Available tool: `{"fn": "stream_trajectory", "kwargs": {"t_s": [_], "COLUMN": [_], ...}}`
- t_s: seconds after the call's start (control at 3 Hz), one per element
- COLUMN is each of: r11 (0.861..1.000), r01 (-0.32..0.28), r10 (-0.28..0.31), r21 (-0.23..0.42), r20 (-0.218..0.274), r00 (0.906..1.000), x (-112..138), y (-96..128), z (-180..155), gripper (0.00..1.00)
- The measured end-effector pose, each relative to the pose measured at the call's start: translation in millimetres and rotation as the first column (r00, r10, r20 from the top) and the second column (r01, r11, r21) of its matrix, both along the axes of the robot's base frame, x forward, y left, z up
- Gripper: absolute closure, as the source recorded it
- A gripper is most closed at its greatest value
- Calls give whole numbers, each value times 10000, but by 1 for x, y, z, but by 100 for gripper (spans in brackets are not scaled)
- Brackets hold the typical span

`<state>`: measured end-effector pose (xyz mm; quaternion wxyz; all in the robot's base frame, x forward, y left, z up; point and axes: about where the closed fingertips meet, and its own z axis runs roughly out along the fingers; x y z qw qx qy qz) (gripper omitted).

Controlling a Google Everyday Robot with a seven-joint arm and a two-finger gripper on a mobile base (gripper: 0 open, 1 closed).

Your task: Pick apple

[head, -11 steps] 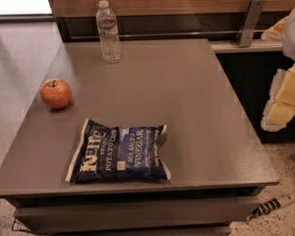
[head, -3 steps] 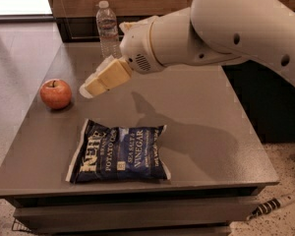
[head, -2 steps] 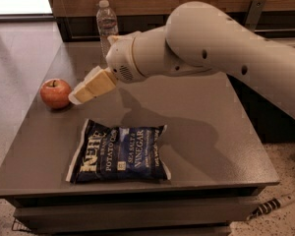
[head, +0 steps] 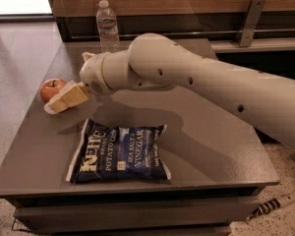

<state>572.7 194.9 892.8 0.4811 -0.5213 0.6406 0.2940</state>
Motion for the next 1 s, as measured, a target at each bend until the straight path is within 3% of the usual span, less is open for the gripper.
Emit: {"fn": "stream_trajectory", "kwargs": {"t_s": [0.33,0.67,1.0], "r11": [9982,9951,9931], "r01": [-452,-713,-660], "r10": [456,736,725], "r21": [390,683,967], "r20": [-92,-324,-656], "r00": [9989,9968,9952], "x": [2,2,0], "y": [36,57,63], "z": [-14,-29,-48], "gripper": [0,0,24]}}
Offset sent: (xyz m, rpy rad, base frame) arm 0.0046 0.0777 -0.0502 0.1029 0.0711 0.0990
